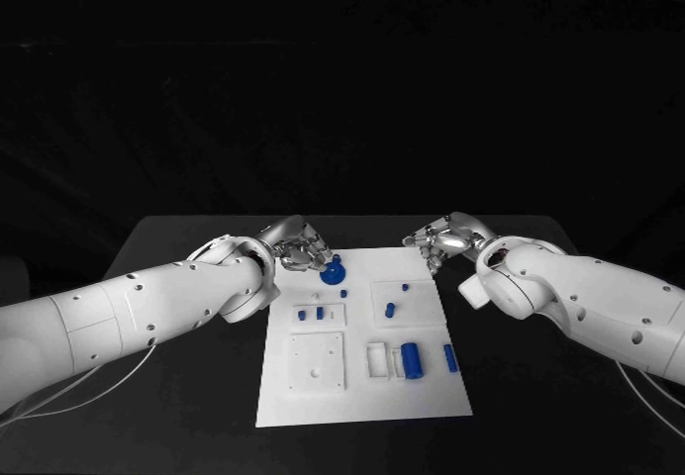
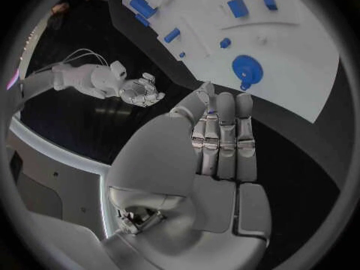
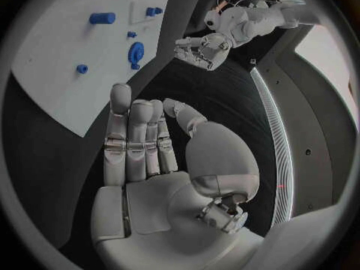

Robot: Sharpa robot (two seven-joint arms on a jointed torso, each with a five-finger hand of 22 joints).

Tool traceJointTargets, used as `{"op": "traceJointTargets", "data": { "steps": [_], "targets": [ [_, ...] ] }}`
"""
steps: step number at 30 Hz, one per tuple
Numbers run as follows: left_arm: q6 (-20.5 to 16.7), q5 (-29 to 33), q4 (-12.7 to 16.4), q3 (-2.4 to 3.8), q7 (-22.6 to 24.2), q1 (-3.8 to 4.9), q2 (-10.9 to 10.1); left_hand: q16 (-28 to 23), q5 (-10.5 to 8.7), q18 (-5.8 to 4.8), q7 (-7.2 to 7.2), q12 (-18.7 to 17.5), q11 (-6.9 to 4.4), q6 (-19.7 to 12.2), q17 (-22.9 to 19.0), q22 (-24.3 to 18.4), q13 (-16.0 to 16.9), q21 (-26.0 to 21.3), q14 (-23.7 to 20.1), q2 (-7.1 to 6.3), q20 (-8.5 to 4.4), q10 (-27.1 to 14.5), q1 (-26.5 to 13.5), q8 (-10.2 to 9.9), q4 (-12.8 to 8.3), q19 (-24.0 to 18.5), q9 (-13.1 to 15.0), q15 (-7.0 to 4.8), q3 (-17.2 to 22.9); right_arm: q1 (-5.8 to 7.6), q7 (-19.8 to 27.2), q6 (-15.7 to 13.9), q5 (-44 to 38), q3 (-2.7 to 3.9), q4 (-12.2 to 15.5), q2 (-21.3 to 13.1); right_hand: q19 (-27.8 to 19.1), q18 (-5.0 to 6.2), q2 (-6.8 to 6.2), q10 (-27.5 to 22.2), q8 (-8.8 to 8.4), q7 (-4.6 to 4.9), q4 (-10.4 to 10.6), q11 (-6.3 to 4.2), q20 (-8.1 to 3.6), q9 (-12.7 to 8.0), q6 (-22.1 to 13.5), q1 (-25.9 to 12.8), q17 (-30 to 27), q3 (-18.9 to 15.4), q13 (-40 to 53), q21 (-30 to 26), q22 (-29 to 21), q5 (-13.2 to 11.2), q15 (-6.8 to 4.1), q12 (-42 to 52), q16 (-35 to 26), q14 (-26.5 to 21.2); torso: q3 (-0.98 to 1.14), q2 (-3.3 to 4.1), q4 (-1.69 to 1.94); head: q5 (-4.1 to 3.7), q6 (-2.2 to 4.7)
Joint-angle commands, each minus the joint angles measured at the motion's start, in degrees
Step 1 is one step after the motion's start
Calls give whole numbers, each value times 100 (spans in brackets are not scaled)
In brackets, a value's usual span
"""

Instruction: Assemble the parts on the task board

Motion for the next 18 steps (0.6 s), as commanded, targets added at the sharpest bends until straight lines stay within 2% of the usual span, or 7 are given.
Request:
{"op": "traceJointTargets", "data": {
  "steps": [1, 3, 6, 8, 10, 15, 18],
  "targets": [
    [-113, -1115, -122, -7, 534, 10, 130, -38, 24, 124, -12, -18, 22, 39, -50, 94, 5, -100, 19, 46, 26, -87, -60, -16, -93, 80, -153, 35, -76, -4, 124, -25, 37, 2, -6, 14, 114, 44, -55, -32, 9, -4, -3, 16, 16, -4, -48, 19, -36, 31, -65, -59, -20, 29, 18, -31, 13, -49, 3, 10, -5, -3, 39],
    [-42, -1436, -258, -25, 538, 10, 261, -22, 70, 133, -4, -25, 43, 23, -56, 114, 1, -99, 32, 46, 26, -144, -66, -19, -137, 103, -196, 37, -80, -4, 131, -35, 38, 2, -6, 20, 120, 42, -59, -30, 8, -4, -4, 14, 14, -4, -45, 17, -54, 31, -106, -72, -22, 28, 16, -38, 23, -53, 3, 14, -9, -13, 49],
    [-146, -1709, -387, -81, 552, 7, 388, -4, 68, 143, 49, -27, 79, -28, -78, 110, 0, -117, 24, 23, 51, -242, -150, -22, -200, 119, -254, 63, -104, -3, 112, -31, 90, 2, 1, 24, 118, 40, -59, -41, 7, -1, 0, 17, 15, -5, -53, 13, -63, 32, -131, -82, -23, 25, 18, -50, 26, -59, 1, 18, -6, -22, 60],
    [-147, -1844, -452, -105, 541, 5, 451, -62, 71, 144, 158, -24, 151, -196, -114, 89, 1, -156, -55, -109, 87, -396, -206, -20, -231, 132, -271, 115, -156, -3, 102, -26, 116, 2, 6, 26, 108, 36, -64, -63, 8, 3, 2, 22, 17, -5, -65, 9, -75, 34, -162, -97, -28, 21, 20, -69, 26, -65, 3, 24, -9, -25, 71],
    [-79, -2014, -525, -128, 507, 2, 525, -57, 76, 154, 167, -24, 159, -297, -130, 47, 3, -219, -40, -184, 126, -445, -289, -13, -193, 165, -261, 137, -239, -3, 97, -28, 136, 1, 14, 27, 106, 33, -67, -62, 8, 3, 3, 22, 17, -4, -66, 5, -86, 36, -199, -111, -30, 21, 21, -80, 32, -67, 1, 29, -14, -23, 77],
    [330, -2377, -684, -205, 372, -4, 686, -4, 87, 157, 109, -23, 157, -259, -180, -3, 4, -466, -82, -134, 146, -476, -256, -8, -116, 269, -245, 143, -445, -3, 103, -60, 156, 1, 32, 31, 113, 33, -70, -61, 8, 5, 3, 22, 16, -4, -67, 7, -95, 33, -222, -116, -30, 22, 21, -80, 37, -68, 4, 44, -32, -6, 88],
    [458, -2481, -766, -261, 336, -8, 756, 33, 98, 148, 96, -24, 161, -256, -203, 60, 3, -546, -105, -103, 142, -505, -241, -13, -133, 291, -251, 145, -498, -2, 110, -83, 161, 1, 45, 34, 113, 33, -70, -61, 8, 5, 3, 22, 16, -4, -67, 7, -95, 33, -222, -116, -30, 22, 21, -80, 37, -68, 2, 44, -27, -18, 85]
  ]
}}
